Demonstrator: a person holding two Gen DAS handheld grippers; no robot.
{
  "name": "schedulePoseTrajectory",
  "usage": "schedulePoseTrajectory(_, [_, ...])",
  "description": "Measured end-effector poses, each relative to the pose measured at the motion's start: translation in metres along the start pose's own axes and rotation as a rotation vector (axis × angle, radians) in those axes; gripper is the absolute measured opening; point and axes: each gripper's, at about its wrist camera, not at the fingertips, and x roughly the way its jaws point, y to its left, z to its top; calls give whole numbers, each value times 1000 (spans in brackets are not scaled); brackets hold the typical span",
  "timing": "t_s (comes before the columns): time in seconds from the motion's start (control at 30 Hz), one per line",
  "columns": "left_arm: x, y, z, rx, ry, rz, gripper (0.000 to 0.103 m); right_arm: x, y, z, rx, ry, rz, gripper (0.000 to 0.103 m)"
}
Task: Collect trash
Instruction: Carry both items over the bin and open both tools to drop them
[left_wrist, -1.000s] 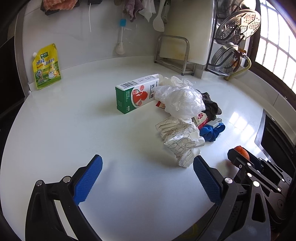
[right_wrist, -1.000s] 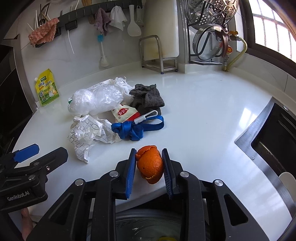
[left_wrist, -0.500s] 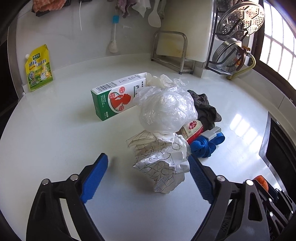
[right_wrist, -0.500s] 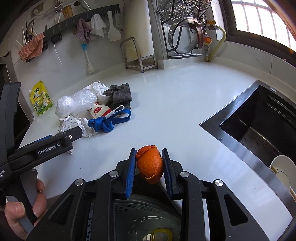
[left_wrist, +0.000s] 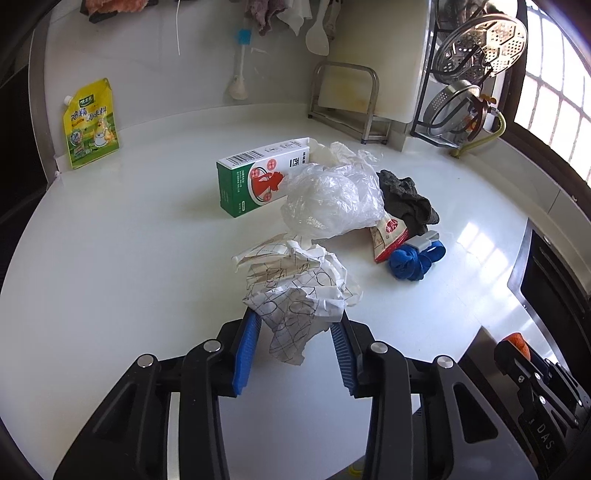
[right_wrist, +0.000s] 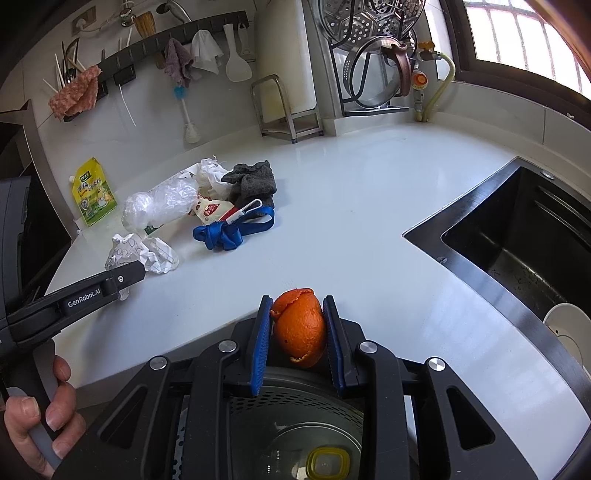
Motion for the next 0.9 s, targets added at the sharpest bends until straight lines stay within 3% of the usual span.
schedulePoseTrajectory(0.4, [-52,1,-42,61,-22,10,38,-41,10,-26,-16,0,-2,27])
schedulePoseTrajectory(0.9, [-91,-27,-104,141,21,-69,38,-90,4,-85,-13,54,-21,27])
